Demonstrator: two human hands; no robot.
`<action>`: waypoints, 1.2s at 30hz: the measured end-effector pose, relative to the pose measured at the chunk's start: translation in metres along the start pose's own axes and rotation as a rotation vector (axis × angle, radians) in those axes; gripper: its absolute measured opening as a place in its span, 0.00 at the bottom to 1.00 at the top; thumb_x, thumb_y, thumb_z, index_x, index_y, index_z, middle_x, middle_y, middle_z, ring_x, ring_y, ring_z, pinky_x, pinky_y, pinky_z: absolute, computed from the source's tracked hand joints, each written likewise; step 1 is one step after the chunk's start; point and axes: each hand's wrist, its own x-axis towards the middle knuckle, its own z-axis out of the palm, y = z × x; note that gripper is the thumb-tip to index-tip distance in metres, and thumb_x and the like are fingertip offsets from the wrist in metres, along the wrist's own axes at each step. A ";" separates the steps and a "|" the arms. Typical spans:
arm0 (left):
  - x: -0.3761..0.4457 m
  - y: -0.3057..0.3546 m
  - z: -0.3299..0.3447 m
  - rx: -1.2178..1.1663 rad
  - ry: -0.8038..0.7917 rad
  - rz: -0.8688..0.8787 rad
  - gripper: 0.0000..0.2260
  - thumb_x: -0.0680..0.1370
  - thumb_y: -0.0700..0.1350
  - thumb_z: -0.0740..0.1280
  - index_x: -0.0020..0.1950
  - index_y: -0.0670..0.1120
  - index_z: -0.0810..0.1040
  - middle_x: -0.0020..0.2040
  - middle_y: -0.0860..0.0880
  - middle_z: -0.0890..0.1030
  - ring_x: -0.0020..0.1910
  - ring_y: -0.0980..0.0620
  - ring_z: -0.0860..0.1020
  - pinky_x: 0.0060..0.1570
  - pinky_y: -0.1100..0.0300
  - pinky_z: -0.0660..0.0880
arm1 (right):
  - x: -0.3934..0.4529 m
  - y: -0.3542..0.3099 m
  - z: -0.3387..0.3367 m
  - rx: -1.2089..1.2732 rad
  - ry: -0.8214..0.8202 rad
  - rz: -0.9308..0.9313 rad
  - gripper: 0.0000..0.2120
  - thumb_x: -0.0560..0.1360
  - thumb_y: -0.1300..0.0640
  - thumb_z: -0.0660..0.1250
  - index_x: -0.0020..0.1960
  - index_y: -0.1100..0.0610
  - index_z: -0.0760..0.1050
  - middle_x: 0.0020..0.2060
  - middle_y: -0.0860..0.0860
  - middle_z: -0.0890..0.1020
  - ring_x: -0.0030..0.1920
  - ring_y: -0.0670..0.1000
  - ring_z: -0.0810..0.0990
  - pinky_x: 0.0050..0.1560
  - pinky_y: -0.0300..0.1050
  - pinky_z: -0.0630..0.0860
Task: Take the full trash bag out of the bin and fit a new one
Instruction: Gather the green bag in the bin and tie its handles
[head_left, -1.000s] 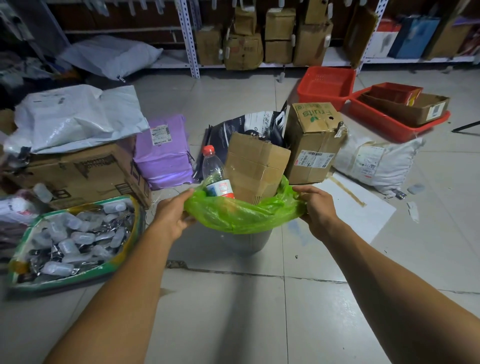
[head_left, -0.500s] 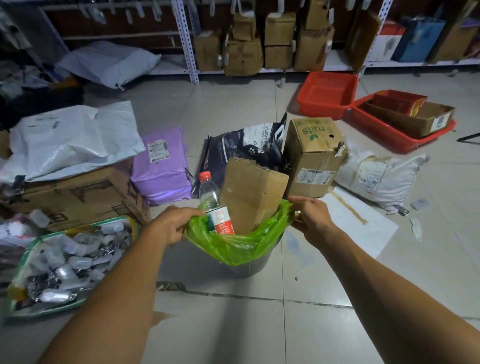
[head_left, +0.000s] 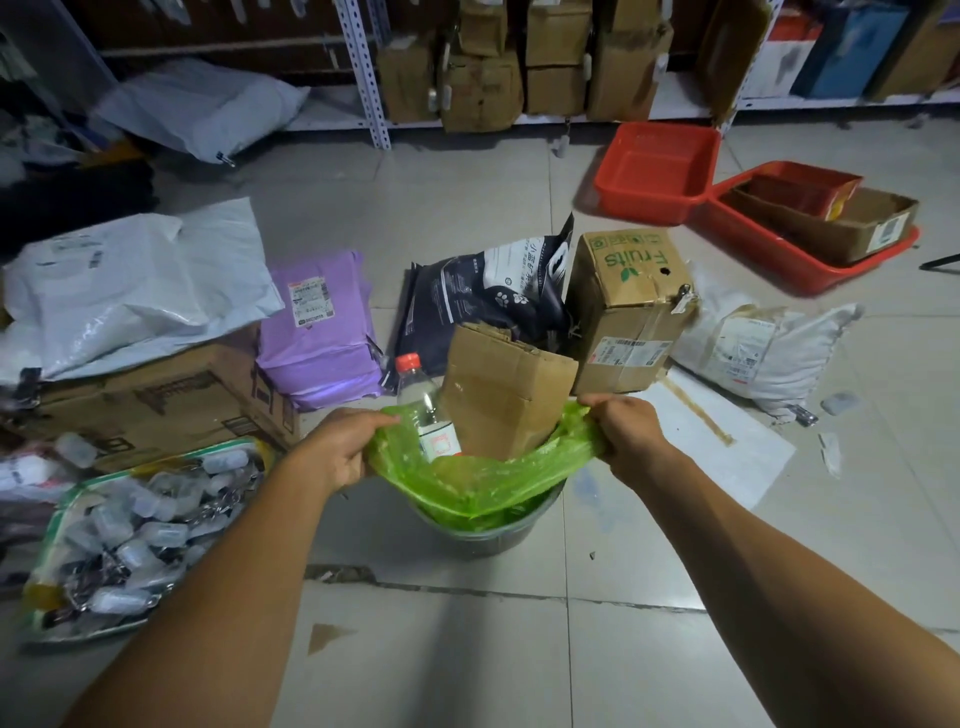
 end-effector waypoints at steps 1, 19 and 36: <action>0.001 0.004 0.000 -0.034 0.044 0.029 0.06 0.78 0.37 0.64 0.50 0.39 0.81 0.31 0.45 0.84 0.27 0.52 0.83 0.25 0.57 0.80 | 0.004 -0.003 0.000 0.017 0.020 -0.018 0.14 0.75 0.70 0.59 0.49 0.61 0.82 0.44 0.59 0.82 0.41 0.56 0.80 0.40 0.47 0.80; -0.003 0.097 0.035 -0.165 0.333 0.374 0.08 0.77 0.37 0.66 0.38 0.45 0.75 0.36 0.44 0.78 0.32 0.49 0.76 0.39 0.57 0.76 | -0.005 -0.081 0.039 0.139 -0.030 -0.285 0.19 0.73 0.73 0.63 0.57 0.57 0.80 0.46 0.55 0.81 0.42 0.52 0.79 0.37 0.41 0.77; -0.044 0.127 0.001 0.684 0.345 0.328 0.10 0.72 0.41 0.72 0.47 0.34 0.81 0.43 0.38 0.81 0.43 0.43 0.80 0.39 0.54 0.74 | -0.048 -0.123 0.025 -0.165 -0.089 -0.266 0.09 0.76 0.65 0.64 0.41 0.57 0.79 0.40 0.57 0.78 0.31 0.48 0.70 0.33 0.42 0.66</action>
